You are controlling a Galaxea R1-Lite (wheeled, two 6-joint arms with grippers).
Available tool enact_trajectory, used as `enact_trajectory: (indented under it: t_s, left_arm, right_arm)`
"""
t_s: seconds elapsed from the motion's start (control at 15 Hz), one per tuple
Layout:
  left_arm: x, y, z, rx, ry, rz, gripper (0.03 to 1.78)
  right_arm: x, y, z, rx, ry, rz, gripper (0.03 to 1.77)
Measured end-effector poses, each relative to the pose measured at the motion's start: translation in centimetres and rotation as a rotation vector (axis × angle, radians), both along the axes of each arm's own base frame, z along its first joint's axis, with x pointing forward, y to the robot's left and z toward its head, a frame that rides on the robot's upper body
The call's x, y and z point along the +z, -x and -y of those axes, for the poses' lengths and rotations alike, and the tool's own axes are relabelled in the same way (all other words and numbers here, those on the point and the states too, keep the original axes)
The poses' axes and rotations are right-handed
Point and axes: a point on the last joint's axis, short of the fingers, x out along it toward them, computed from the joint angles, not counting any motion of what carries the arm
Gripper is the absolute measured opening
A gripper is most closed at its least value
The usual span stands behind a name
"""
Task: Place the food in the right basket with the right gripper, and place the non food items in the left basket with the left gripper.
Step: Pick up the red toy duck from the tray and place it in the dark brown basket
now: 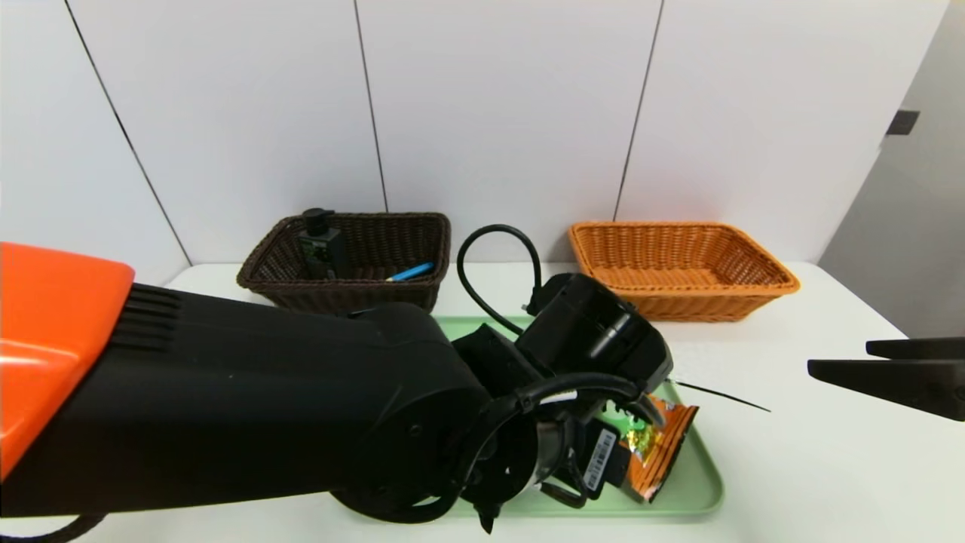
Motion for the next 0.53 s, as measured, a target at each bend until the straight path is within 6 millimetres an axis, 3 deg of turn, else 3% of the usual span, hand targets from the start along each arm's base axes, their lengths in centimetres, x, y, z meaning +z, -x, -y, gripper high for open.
enact_trajectory:
  t_s: [0.53]
  left_arm:
    - [1.7,-1.3,0.7,0.057,-0.105,-0.089,1.69]
  right_arm:
    - [-0.3,0.3,0.1,-0.001,0.001,-0.004,1.71]
